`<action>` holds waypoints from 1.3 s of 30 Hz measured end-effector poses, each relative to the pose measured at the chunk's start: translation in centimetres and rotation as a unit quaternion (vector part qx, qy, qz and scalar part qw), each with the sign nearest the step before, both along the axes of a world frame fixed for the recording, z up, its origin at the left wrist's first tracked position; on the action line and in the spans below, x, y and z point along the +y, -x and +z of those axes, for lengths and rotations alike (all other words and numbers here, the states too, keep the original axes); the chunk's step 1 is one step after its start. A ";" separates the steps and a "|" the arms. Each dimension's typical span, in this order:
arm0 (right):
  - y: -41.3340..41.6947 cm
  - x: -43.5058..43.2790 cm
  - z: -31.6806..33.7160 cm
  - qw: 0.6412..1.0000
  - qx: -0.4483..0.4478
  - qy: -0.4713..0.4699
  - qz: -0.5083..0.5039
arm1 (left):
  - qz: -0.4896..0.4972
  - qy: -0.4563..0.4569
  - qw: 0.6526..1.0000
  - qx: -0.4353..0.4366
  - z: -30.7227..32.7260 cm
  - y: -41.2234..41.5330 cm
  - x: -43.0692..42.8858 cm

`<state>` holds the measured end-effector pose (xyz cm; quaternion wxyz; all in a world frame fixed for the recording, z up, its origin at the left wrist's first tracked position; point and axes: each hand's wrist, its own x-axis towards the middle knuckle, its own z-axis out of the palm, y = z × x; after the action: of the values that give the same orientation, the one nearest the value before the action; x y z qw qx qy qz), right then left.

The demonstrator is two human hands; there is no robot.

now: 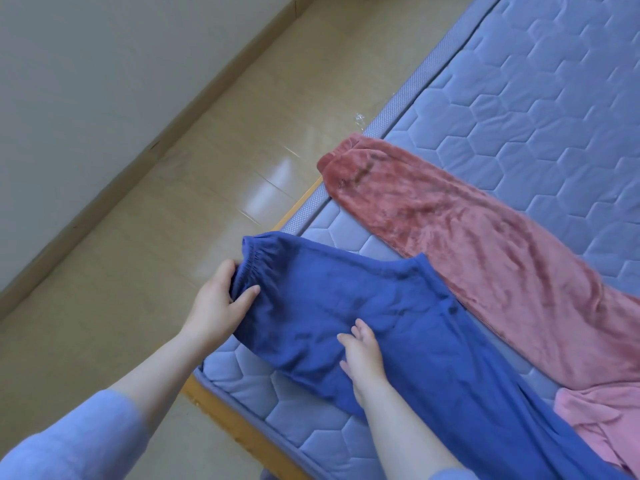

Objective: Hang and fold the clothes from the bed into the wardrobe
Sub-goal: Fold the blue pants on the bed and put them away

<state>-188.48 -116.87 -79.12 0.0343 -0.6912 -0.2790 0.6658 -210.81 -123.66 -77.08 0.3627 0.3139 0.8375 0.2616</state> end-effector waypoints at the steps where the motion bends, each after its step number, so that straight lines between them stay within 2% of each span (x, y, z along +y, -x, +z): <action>1: -0.3 0.3 0.0 1.000 0.013 0.011 -0.016 | -0.002 -0.013 1.000 -0.009 0.6 -0.7 0.2; 5: -2.6 1.2 0.7 0.998 0.049 0.020 -0.041 | -0.038 -0.053 0.997 -0.035 2.4 -4.0 1.4; 15: -11.3 2.0 3.6 0.993 0.047 -0.017 -0.106 | -0.170 -0.082 0.981 -0.046 4.5 -14.8 4.5; 29: -21.0 0.9 2.9 0.980 0.039 -0.010 -0.193 | -0.284 0.003 0.959 -0.001 0.0 -24.7 3.7; 33: -21.7 0.7 2.4 0.978 0.038 -0.002 -0.207 | -0.343 0.065 0.936 -0.040 -0.5 -25.4 3.5; 35: -22.0 0.6 2.2 0.976 0.036 -0.001 -0.215 | -0.354 0.076 0.932 -0.018 -0.5 -25.8 3.6; 39: -23.3 0.3 2.1 0.971 0.029 -0.018 -0.235 | -0.319 0.038 0.946 0.049 -0.1 -26.7 4.5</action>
<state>-165.21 -116.60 -77.07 0.2104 -0.7167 -0.1196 0.6540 -184.13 -119.15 -77.22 0.3969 0.5632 0.7198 0.0848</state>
